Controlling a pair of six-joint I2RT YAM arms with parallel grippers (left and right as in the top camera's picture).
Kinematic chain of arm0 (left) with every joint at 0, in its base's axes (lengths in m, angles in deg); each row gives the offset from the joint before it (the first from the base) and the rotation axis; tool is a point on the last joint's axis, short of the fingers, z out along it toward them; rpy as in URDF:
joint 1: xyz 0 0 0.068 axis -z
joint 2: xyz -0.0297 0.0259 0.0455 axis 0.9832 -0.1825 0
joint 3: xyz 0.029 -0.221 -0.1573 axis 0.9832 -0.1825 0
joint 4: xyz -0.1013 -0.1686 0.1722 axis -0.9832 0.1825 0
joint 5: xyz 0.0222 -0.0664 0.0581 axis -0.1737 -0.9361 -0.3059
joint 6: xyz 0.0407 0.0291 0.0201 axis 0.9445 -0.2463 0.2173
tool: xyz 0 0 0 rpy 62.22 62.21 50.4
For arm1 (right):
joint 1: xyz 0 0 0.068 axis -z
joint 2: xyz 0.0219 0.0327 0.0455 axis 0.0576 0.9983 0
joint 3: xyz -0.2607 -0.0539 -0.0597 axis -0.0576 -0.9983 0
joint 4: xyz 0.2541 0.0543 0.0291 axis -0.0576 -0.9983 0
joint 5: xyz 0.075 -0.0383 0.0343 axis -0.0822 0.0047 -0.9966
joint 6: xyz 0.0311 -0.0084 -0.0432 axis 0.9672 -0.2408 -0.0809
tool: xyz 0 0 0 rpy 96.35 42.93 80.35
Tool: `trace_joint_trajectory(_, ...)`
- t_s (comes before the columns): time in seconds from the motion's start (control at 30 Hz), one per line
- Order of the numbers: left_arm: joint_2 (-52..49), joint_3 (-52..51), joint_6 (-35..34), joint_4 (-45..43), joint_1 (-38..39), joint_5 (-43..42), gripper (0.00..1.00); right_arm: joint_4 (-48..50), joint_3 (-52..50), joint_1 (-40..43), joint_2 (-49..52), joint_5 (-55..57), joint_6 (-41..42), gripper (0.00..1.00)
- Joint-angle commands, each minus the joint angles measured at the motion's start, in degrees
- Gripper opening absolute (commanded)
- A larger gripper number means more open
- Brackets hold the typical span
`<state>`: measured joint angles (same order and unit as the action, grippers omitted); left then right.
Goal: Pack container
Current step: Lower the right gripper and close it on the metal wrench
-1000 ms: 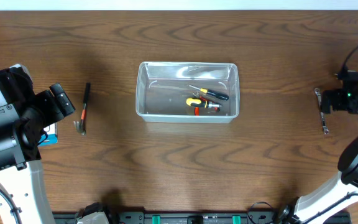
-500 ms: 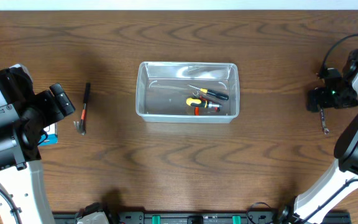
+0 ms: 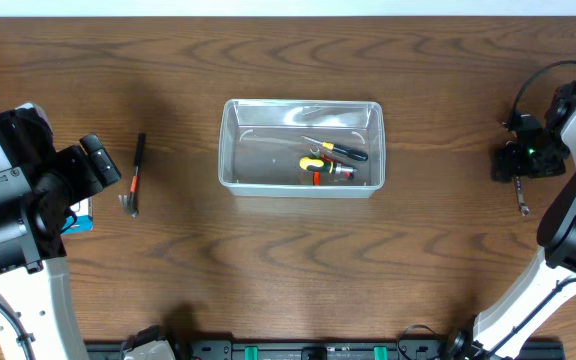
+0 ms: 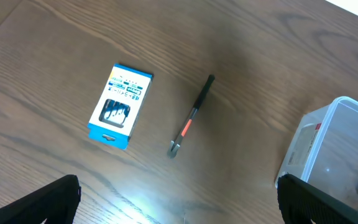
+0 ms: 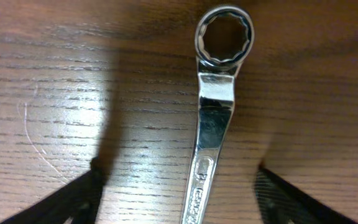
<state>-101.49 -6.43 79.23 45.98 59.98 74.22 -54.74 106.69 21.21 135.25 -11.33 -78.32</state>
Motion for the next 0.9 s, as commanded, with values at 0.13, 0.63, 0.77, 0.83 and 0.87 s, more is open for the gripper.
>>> trace_joint_trajectory(0.13,-0.2,1.05,0.79,0.13,-0.31,0.09,0.98,0.11,0.72,0.2,0.94,-1.77,0.28,0.52)
trace_joint_trajectory(0.63,-0.2,1.05,0.81,0.13,-0.31,0.09,0.98,0.09,0.72,0.2,0.94,-1.75,1.42,0.18)
trace_joint_trajectory(0.77,-0.2,1.05,0.81,0.13,-0.31,0.09,0.98,0.11,0.72,0.2,0.94,-1.75,1.81,0.17)
trace_joint_trajectory(0.83,-0.2,1.05,0.81,0.13,-0.31,0.09,0.98,0.11,0.72,0.2,0.94,-1.75,1.81,0.16)
trace_joint_trajectory(0.87,-0.2,1.05,0.81,0.13,-0.31,0.09,0.98,0.11,0.72,0.2,0.94,-1.75,1.81,0.16)
